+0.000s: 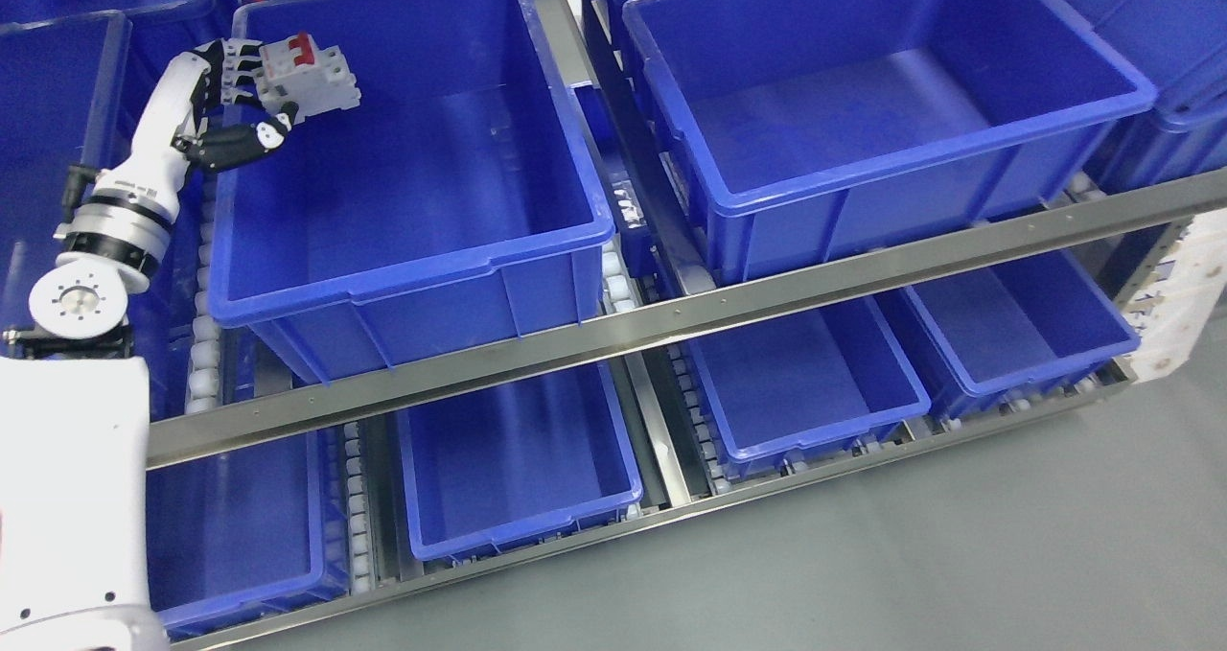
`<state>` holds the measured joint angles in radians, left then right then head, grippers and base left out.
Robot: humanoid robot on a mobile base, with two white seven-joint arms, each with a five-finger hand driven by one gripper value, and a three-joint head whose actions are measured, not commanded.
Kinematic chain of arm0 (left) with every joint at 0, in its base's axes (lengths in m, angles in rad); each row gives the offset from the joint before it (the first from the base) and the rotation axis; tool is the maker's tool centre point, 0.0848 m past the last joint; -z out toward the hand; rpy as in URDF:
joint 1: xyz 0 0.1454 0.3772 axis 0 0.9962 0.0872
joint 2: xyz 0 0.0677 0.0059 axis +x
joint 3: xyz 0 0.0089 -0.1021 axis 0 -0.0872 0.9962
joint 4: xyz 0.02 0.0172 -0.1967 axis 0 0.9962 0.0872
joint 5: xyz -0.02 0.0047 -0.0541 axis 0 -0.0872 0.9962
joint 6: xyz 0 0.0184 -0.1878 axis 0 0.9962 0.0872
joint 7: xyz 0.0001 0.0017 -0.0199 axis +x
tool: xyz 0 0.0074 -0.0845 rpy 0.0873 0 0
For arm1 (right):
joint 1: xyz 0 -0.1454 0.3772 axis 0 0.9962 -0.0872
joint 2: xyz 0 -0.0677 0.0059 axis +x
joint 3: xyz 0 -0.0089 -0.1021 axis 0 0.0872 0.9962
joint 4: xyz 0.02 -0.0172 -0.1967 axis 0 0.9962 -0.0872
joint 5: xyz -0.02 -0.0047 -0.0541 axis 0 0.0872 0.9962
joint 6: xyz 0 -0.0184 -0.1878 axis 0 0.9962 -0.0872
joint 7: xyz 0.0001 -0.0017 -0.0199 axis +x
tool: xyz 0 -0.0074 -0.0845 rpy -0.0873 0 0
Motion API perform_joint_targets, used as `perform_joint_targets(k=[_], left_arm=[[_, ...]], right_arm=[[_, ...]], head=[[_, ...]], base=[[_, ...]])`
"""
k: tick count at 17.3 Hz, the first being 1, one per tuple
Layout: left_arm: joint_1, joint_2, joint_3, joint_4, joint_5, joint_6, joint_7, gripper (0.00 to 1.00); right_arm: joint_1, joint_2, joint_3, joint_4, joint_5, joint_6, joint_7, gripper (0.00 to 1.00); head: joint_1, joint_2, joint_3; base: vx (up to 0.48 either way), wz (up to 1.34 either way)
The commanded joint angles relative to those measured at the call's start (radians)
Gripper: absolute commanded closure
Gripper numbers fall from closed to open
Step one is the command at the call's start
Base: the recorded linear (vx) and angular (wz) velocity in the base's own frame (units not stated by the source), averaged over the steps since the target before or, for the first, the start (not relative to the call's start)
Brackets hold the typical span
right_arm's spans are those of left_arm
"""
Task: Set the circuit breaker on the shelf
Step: 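Carry the breaker over the upper blue bin and lower it inside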
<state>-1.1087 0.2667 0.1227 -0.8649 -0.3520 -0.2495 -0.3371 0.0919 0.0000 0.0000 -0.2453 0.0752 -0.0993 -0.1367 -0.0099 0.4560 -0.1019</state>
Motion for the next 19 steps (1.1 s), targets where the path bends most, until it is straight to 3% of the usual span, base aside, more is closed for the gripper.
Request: perform_joint_targets(k=[1, 5, 7, 14, 19], left_arm=[[-0.186, -0.063, -0.113, 0.292, -0.001, 0.006, 0.0, 0.85], [-0.27, -0.131, -0.214, 0.479, -0.012, 0.007, 0.0, 0.85], [-0.27, -0.164, -0.285, 0.504, -0.028, 0.012, 0.0, 0.85], [-0.234, -0.167, -0.439, 0.576, -0.032, 0.064, 0.0, 0.85], [-0.237, -0.158, -0.474, 0.598, -0.03, 0.07, 0.0, 0.84]], right_arm=[[0.0, -0.017, 0.02, 0.0, 0.0, 0.177, 0.0, 0.0], [0.0, -0.017, 0.02, 0.0, 0.0, 0.177, 0.0, 0.0], [0.0, -0.017, 0.02, 0.0, 0.0, 0.177, 0.0, 0.0], [0.0, -0.017, 0.02, 0.0, 0.0, 0.177, 0.0, 0.0], [0.0, -0.017, 0.02, 0.0, 0.0, 0.177, 0.0, 0.0]], head=[[0.0, 0.0, 0.0], [0.0, 0.0, 0.0], [0.0, 0.0, 0.0], [0.0, 0.0, 0.0], [0.0, 0.0, 0.0]], base=[[0.069, 0.14], [0.071, 0.12], [0.091, 0.1], [0.109, 0.02], [0.141, -0.04]])
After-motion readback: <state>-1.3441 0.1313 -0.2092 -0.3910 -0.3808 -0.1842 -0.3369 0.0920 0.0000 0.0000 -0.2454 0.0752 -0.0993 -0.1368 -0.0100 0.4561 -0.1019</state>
